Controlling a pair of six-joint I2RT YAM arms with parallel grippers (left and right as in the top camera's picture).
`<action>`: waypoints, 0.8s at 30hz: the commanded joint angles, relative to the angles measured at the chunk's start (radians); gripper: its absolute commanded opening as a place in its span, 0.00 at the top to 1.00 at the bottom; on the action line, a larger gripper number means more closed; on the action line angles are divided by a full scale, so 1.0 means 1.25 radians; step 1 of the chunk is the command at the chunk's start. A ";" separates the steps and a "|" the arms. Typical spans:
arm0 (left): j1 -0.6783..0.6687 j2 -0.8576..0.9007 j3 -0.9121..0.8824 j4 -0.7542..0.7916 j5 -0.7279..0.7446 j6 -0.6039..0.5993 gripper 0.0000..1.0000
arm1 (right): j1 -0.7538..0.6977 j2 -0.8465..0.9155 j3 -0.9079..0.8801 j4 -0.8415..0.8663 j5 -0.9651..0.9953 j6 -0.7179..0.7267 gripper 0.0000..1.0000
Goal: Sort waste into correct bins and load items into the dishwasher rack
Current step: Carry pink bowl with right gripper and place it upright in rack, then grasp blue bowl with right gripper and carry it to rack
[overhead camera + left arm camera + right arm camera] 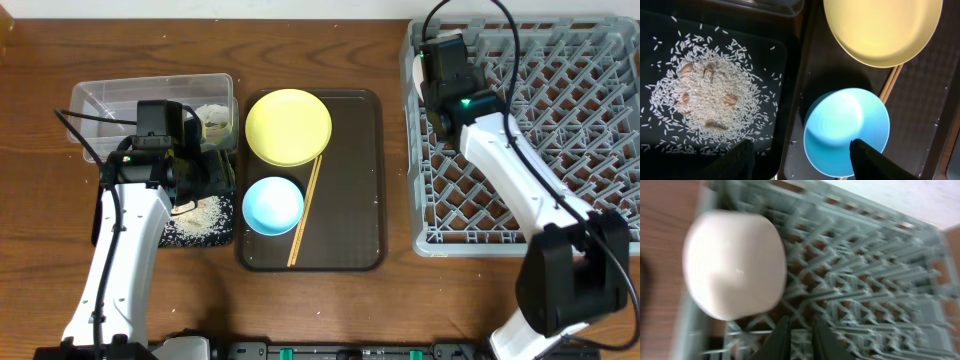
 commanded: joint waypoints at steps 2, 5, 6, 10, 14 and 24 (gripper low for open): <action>0.003 -0.002 0.006 -0.005 -0.003 -0.004 0.36 | 0.010 -0.067 0.004 0.000 -0.315 0.028 0.82; 0.003 -0.001 0.006 -0.012 -0.018 -0.004 0.36 | 0.028 -0.068 0.003 0.006 -0.512 0.059 0.77; 0.003 -0.001 0.006 -0.013 -0.027 -0.005 0.36 | 0.039 -0.061 0.003 0.006 -0.547 0.073 0.75; 0.005 -0.001 0.006 -0.039 -0.137 -0.102 0.36 | 0.096 -0.030 0.002 -0.008 -0.604 0.099 0.67; 0.033 -0.001 0.006 -0.083 -0.219 -0.203 0.36 | 0.174 0.011 0.001 -0.038 -0.659 0.099 0.65; 0.109 -0.001 0.006 -0.098 -0.219 -0.211 0.35 | 0.330 0.114 -0.001 -0.111 -0.636 0.127 0.69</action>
